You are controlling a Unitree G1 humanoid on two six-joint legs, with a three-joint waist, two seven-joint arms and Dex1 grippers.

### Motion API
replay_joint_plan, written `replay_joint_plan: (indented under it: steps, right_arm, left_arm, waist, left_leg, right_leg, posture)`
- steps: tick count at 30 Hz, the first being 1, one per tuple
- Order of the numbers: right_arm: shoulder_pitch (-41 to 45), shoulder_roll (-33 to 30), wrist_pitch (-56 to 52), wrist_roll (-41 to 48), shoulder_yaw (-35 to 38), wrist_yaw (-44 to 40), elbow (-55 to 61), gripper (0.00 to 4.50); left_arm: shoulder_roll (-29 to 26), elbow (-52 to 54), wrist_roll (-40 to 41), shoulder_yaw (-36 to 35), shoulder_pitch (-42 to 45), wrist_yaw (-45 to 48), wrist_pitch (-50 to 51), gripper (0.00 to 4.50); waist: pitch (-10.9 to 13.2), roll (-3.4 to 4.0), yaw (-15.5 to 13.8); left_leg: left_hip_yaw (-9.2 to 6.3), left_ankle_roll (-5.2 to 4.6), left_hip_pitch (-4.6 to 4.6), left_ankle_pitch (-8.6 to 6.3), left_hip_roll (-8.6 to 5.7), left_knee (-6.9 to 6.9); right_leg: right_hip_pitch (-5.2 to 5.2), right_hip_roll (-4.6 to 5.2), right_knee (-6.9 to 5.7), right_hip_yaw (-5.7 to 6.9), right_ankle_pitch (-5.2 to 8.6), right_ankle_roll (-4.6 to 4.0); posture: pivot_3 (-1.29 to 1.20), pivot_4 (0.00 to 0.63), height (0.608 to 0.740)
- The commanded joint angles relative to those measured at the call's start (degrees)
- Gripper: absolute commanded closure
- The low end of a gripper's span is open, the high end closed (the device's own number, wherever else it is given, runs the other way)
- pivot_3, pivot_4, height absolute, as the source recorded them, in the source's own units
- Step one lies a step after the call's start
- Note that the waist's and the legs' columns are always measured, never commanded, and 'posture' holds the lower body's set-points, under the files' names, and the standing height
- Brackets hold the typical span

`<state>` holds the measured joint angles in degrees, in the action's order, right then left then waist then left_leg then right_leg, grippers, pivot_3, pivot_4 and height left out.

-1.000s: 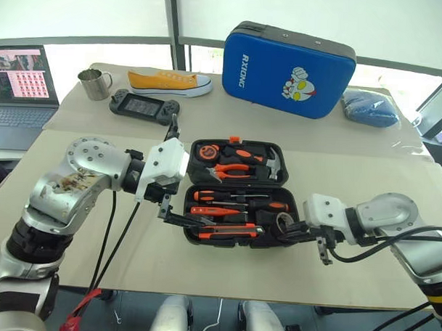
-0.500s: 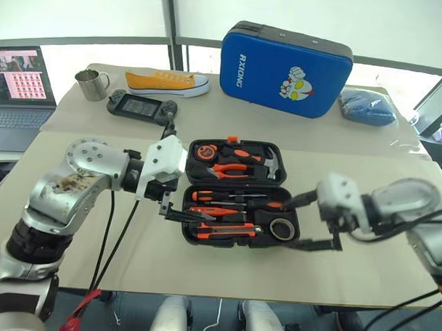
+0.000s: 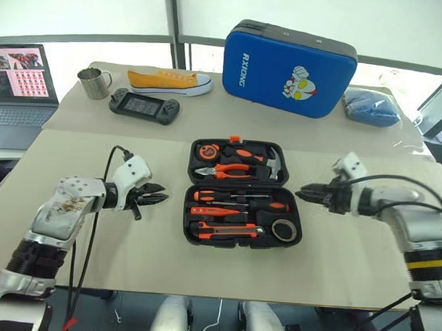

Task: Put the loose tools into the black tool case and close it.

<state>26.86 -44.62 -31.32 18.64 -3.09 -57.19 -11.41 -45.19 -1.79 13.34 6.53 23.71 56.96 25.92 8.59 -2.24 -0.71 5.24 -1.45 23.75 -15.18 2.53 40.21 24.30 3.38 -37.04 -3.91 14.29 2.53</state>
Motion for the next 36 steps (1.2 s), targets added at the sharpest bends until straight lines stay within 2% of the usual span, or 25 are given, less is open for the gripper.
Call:
replay_joint_plan:
  steps: [1,9,14,21,27,30,32,33,34,36]
  right_arm:
    - [2.63,0.53,5.91,-2.95,-1.74,-2.41,-1.50,4.46]
    - [0.12,1.20,8.97,-3.03,-4.32,-8.74,3.82,4.46]
    - [-7.68,-1.67,7.27,-0.05,-3.79,-12.98,15.30,4.46]
    - [-15.38,-2.60,5.36,-0.24,-1.35,-10.08,22.92,4.46]
    - [-18.36,-5.03,1.79,-0.82,2.66,-6.50,24.43,4.46]
    - [-17.85,-7.06,-1.10,1.05,5.40,-6.99,23.09,3.66]
    - [-16.02,-7.65,-3.76,2.57,6.48,-7.03,21.39,3.07]
    - [-14.33,-7.26,-5.93,3.89,6.91,-6.66,20.46,2.64]
    - [-13.17,-6.94,-7.47,4.80,7.18,-6.37,19.88,2.46]
    - [-10.70,-6.01,-11.00,6.86,7.49,-5.61,18.90,1.71]
  left_arm:
    - [2.73,-0.60,-1.13,1.88,3.00,0.25,-1.43,4.50]
    - [5.05,1.51,-1.51,4.93,3.22,2.64,0.42,4.50]
    - [1.90,8.45,1.83,4.66,-1.97,8.49,0.37,4.50]
    - [-0.95,13.33,2.11,3.55,-7.72,9.45,2.76,4.50]
    - [-2.13,8.32,-2.04,0.77,-7.48,2.99,5.14,4.50]
    - [-4.36,6.07,-0.48,-1.95,-6.65,3.08,8.46,3.77]
    - [-6.55,5.60,2.01,-3.78,-6.53,5.25,11.90,3.11]
    - [-7.21,5.32,3.48,-4.82,-6.23,6.04,13.51,2.65]
    - [-7.61,5.15,4.48,-5.48,-6.00,6.47,14.58,2.44]
    - [-7.38,4.36,6.18,-6.45,-4.58,5.90,17.78,1.68]
  waist:
    - [0.00,0.00,0.10]
    - [0.00,0.00,0.51]
    - [-0.01,0.01,0.58]
    - [-0.02,0.02,0.58]
    - [-0.02,0.02,0.48]
    - [-0.02,0.02,0.45]
    - [-0.02,0.02,0.74]
    - [-0.02,0.02,1.03]
    - [-0.02,0.02,1.46]
    - [-0.02,0.02,1.59]
  left_leg:
    - [0.00,0.00,0.00,0.00,0.01,0.01]
    - [-0.03,0.00,-0.03,0.00,0.05,-0.04]
    - [-0.10,-0.01,-0.03,-0.02,0.06,-0.14]
    - [-0.25,-0.02,-0.05,-0.03,0.08,-0.24]
    - [-0.22,-0.01,-0.21,-0.03,0.06,-0.23]
    - [-0.20,0.03,-0.34,0.01,0.04,-0.20]
    - [-0.20,0.07,-0.48,0.04,0.07,-0.20]
    - [-0.20,0.09,-0.50,0.05,0.13,-0.21]
    - [-0.22,0.09,-0.54,0.06,0.15,-0.24]
    - [-0.26,0.10,-0.55,0.06,0.19,-0.31]
  right_leg:
    - [0.00,0.00,0.00,0.00,0.00,0.00]
    - [0.00,-0.05,-0.01,0.00,0.00,0.00]
    - [0.00,-0.04,0.01,0.00,0.00,0.00]
    - [-0.01,-0.02,0.20,-0.01,0.01,0.00]
    - [-0.10,-0.02,0.10,-0.01,0.02,-0.01]
    - [-0.19,-0.01,0.02,-0.03,0.01,-0.02]
    - [-0.25,-0.05,-0.04,-0.03,-0.02,-0.08]
    - [-0.23,-0.10,-0.04,-0.04,-0.07,-0.15]
    - [-0.24,-0.12,-0.04,-0.04,-0.07,-0.18]
    - [-0.17,-0.15,-0.05,-0.07,-0.06,-0.21]
  posture:
    - [0.00,0.150,0.740]
    - [0.00,0.150,0.740]
    - [0.00,0.150,0.740]
    - [0.00,0.150,0.740]
    - [0.00,0.150,0.740]
    - [0.00,0.150,0.740]
    - [0.00,0.150,0.740]
    - [0.00,0.150,0.740]
    - [0.00,0.150,0.740]
    - [0.00,0.150,0.740]
